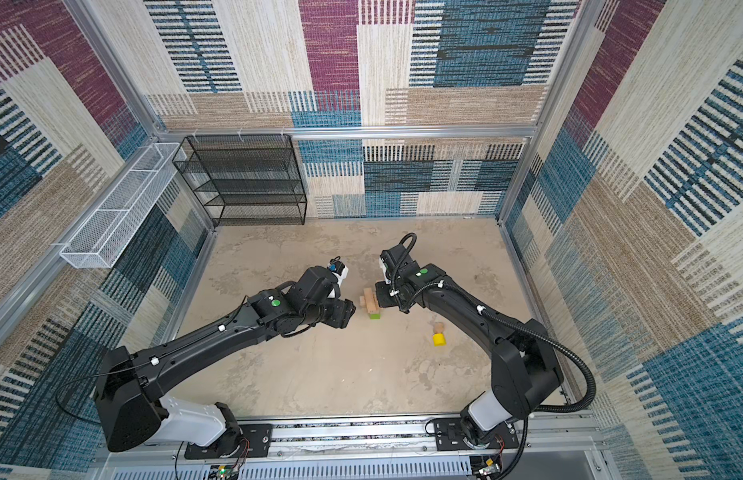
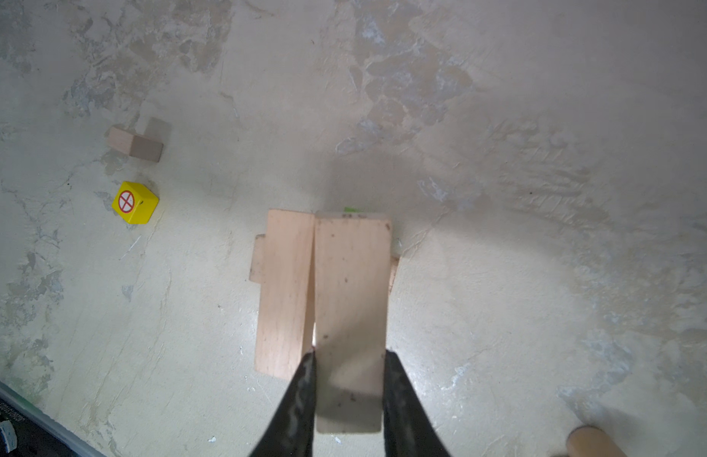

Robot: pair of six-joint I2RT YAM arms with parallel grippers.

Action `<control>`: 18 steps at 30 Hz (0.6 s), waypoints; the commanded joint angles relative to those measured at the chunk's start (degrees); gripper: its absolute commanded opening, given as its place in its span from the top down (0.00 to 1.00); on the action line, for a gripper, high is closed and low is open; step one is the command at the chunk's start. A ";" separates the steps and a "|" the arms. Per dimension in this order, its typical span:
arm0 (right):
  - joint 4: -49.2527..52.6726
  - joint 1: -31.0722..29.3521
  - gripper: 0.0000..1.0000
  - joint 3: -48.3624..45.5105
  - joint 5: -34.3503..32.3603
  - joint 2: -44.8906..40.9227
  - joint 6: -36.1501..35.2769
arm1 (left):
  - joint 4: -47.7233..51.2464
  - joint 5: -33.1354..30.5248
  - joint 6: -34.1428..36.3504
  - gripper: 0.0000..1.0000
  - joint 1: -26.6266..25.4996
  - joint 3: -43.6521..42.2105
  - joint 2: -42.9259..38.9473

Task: Build the wood block tower
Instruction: 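Lower the long block onto the stack beside the previous long block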

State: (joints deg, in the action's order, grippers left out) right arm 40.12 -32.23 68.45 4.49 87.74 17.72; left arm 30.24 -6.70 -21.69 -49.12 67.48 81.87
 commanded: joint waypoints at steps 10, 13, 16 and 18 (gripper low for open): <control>-1.49 0.02 0.88 0.12 0.21 0.96 -0.38 | -0.80 -0.05 1.21 0.31 0.26 -0.31 -0.06; -1.19 -0.02 0.86 0.33 0.32 1.42 -0.64 | -0.71 -0.32 1.04 0.31 0.27 -0.58 -0.24; -1.25 0.01 0.84 0.37 0.64 1.61 -0.72 | -0.89 -0.33 1.04 0.31 0.35 -0.69 -0.39; -1.47 0.05 0.83 0.20 0.83 1.70 -0.77 | -0.75 -0.46 1.13 0.31 0.39 -0.68 -0.38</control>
State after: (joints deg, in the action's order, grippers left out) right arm 40.14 -32.16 68.29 4.62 89.27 17.47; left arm 30.26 -7.09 -21.67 -48.88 66.94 81.84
